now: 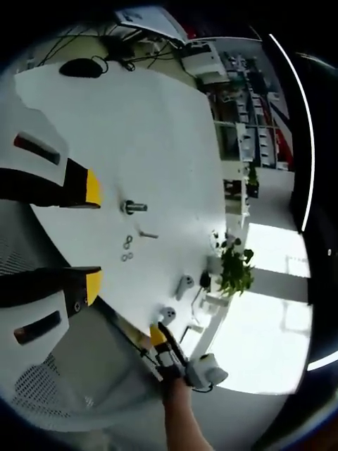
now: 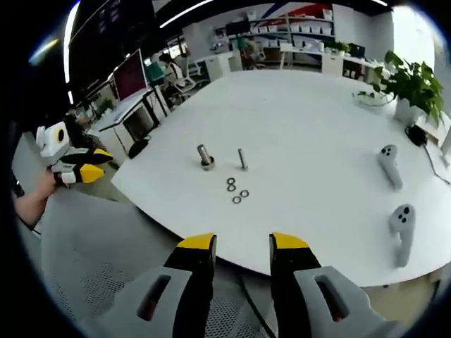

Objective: Place the washer onto the threaded stud by aligning its center hole with the stud, sliding it down to the base, and recovering from edge contact or off-axis alignment until the washer reaches the visible bottom stop.

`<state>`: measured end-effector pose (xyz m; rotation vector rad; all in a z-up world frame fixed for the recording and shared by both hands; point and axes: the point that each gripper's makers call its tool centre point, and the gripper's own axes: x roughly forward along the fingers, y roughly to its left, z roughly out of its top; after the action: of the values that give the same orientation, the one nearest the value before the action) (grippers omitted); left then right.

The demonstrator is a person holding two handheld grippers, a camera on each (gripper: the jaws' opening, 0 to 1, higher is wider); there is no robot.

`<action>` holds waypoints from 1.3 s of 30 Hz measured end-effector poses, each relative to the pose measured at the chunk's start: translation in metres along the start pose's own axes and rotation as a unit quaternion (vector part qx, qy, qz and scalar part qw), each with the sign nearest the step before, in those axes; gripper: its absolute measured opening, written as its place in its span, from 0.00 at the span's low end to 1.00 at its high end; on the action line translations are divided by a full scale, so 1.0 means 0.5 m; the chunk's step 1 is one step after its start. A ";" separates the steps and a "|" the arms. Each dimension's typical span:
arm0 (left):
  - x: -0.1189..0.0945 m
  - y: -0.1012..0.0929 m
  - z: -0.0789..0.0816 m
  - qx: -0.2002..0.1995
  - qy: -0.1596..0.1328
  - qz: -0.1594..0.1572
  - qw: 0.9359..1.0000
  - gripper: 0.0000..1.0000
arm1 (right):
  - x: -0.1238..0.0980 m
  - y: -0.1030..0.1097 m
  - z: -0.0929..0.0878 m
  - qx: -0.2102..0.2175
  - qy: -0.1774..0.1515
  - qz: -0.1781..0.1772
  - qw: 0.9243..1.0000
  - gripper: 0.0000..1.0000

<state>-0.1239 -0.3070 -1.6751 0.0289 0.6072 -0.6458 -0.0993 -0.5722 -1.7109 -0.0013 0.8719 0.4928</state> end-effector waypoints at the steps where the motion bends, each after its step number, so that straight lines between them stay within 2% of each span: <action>1: 0.000 0.002 0.000 -0.008 0.000 -0.001 1.000 0.31 | 0.018 0.001 0.010 -0.005 0.001 0.004 1.000 0.33; 4: 0.000 0.001 -0.005 -0.006 0.005 0.000 1.000 0.31 | 0.041 0.006 0.009 -0.044 0.026 0.005 0.999 0.34; 7: 0.003 0.000 -0.007 -0.002 0.011 -0.002 1.000 0.31 | 0.065 0.019 0.025 -0.027 0.020 0.013 0.999 0.33; 11: 0.002 0.000 -0.007 -0.005 0.010 -0.002 1.000 0.31 | 0.113 0.027 0.029 -0.024 0.031 0.018 0.999 0.32; 15: 0.005 0.000 -0.015 -0.001 0.019 -0.002 1.000 0.31 | 0.153 0.040 0.016 -0.030 0.059 0.025 0.998 0.32; 20: 0.003 0.001 -0.018 -0.004 0.022 0.000 1.000 0.31 | 0.188 0.051 0.008 -0.060 0.086 0.024 0.994 0.32; 23: 0.004 0.002 -0.015 0.000 0.021 0.001 1.000 0.31 | 0.207 0.051 -0.005 -0.082 0.107 0.023 0.991 0.32; 28: 0.004 0.001 -0.020 0.000 0.025 0.001 1.000 0.31 | 0.232 0.042 -0.030 -0.091 0.134 0.024 0.986 0.32; 35: 0.004 0.005 -0.017 0.002 0.023 0.006 1.000 0.30 | 0.272 0.046 -0.034 -0.100 0.148 0.032 0.983 0.32; 39: 0.007 0.004 -0.028 0.005 0.037 0.007 0.999 0.30 | 0.301 0.053 -0.035 -0.118 0.160 0.039 0.979 0.31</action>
<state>-0.1280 -0.3047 -1.6891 0.0668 0.6755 -0.6371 -0.0420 -0.4899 -1.8276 -0.2721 1.1256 0.6795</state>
